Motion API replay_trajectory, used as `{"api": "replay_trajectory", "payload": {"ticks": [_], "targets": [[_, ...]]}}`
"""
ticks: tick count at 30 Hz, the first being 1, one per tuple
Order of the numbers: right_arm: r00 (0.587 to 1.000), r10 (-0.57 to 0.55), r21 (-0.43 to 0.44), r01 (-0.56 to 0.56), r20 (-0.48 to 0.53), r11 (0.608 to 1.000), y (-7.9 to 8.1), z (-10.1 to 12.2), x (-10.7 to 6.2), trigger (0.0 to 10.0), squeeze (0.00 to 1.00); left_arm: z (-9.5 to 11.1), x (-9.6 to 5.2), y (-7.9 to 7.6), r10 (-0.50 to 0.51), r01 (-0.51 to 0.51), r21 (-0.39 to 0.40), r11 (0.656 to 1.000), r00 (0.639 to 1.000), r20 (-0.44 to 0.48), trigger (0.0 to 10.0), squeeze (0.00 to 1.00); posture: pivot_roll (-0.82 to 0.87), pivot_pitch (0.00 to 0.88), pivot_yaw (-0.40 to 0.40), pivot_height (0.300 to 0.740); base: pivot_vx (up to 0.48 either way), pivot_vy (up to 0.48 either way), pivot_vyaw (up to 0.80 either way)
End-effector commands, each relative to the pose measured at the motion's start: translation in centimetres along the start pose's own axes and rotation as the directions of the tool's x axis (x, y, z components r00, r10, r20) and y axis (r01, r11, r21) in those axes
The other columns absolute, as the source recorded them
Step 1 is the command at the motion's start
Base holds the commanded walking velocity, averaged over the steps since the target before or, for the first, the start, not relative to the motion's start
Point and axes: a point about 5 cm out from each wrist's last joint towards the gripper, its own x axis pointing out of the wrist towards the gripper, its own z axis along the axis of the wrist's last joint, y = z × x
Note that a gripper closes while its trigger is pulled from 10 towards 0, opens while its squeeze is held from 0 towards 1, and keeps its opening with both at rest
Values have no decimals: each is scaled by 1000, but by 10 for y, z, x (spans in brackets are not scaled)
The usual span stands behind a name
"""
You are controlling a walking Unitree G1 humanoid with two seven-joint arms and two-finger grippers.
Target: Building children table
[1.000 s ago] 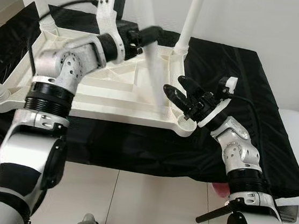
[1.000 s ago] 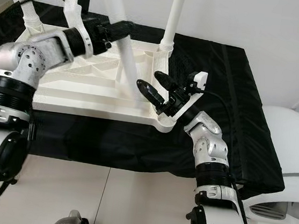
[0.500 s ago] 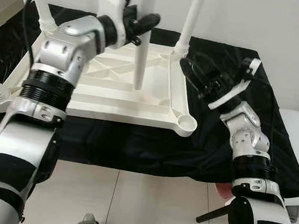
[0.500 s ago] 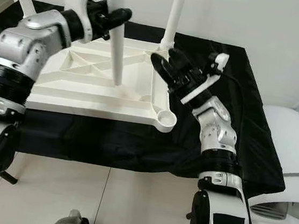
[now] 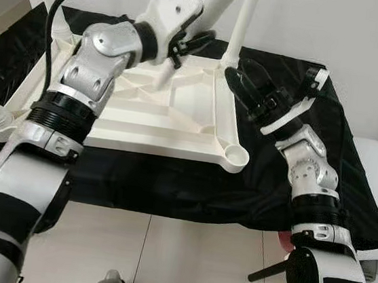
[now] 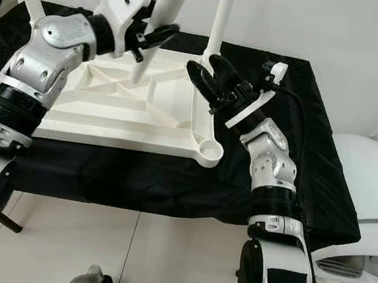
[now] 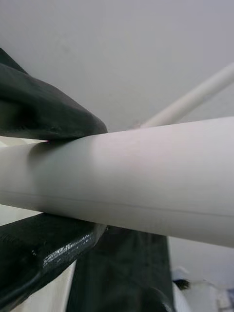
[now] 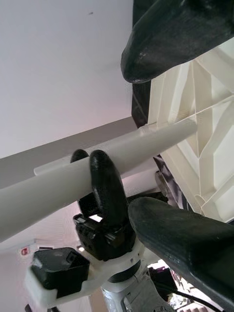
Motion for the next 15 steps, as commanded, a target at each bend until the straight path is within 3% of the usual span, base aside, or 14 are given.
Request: {"api": "replay_trajectory", "payload": {"ticks": [1,5,7,10,15], "targets": [[1000,-2,-18,2,21,1000,0,6,0,10000,0,-1,2,-1,63,-63,28,998,998,5,10000,0,32,38,-5,740,0,0,0],[999,0,-27,1,43,1000,1,9,3,10000,0,-4,2,-3,57,-57,24,998,998,-4,10000,0,32,36,-4,740,0,0,0],[993,5,-44,0,120,999,5,21,11,10000,0,-13,3,-10,36,-36,16,999,999,-25,10000,0,31,27,-4,740,0,0,0],[989,8,-50,0,145,999,6,25,14,10000,0,-16,4,-12,29,-29,20,999,999,-27,10000,0,31,27,-4,740,0,0,0],[976,15,-78,2,218,997,10,41,23,10000,0,-17,7,-26,-24,24,20,999,1000,-14,10000,0,28,29,-3,740,0,0,0]]}}
